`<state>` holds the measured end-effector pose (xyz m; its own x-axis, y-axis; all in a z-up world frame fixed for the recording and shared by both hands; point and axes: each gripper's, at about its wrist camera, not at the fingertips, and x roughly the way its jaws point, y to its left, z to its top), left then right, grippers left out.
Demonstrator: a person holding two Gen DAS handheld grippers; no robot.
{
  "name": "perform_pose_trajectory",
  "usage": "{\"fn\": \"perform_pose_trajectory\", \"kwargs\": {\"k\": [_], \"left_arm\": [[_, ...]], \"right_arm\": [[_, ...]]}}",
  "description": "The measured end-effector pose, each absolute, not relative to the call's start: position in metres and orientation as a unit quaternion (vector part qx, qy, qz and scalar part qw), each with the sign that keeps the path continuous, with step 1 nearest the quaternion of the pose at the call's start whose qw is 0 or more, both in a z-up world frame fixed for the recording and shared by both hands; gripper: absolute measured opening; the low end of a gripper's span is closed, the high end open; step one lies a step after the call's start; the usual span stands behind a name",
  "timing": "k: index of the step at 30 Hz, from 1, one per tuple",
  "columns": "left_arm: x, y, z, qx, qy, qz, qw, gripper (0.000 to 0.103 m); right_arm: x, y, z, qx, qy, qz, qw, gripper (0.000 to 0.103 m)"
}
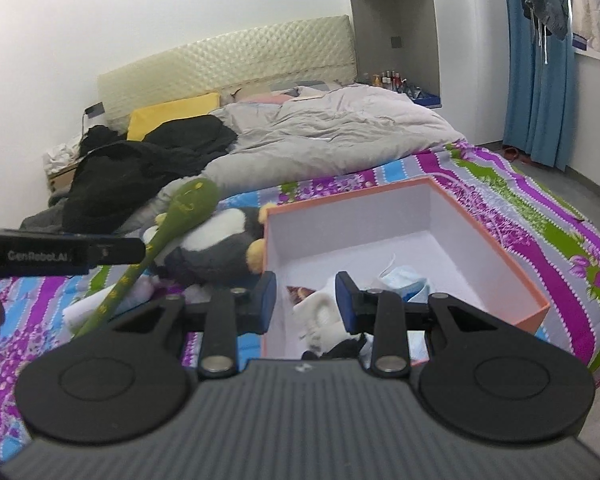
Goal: Organize soft objects
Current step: 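Withdraw both grippers from the pink box back toward the pile, then grasp the small clear plastic cup with the left gripper while the right grasps the feathered bird toy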
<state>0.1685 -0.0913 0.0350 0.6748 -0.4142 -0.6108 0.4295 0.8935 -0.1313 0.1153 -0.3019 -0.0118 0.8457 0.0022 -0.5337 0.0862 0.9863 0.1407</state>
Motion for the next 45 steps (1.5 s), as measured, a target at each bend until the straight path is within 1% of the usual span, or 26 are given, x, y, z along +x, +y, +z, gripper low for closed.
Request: {"fn": "perform_pose_trajectory", "kwargs": {"k": [13, 22, 28, 39, 45], "left_arm": [[0.138, -0.038, 0.002, -0.022, 0.355, -0.201, 0.913, 0.04], [0.121, -0.017, -0.032, -0.037, 0.378, -0.172, 0.909, 0.04], [0.108, -0.002, -0.052, -0.045, 0.399, -0.161, 0.902, 0.04], [0.1, 0.022, -0.069, -0.057, 0.416, -0.142, 0.897, 0.04], [0.111, 0.029, -0.078, -0.062, 0.425, -0.133, 0.893, 0.044]], "right_arm": [[0.097, -0.257, -0.026, 0.072, 0.289, -0.004, 0.955, 0.035], [0.09, -0.226, -0.052, 0.059, 0.307, 0.008, 0.95, 0.035], [0.079, -0.21, -0.072, 0.049, 0.334, 0.016, 0.941, 0.035], [0.072, -0.189, -0.085, 0.033, 0.348, 0.03, 0.936, 0.035], [0.082, -0.183, -0.093, 0.025, 0.356, 0.034, 0.933, 0.036]]}}
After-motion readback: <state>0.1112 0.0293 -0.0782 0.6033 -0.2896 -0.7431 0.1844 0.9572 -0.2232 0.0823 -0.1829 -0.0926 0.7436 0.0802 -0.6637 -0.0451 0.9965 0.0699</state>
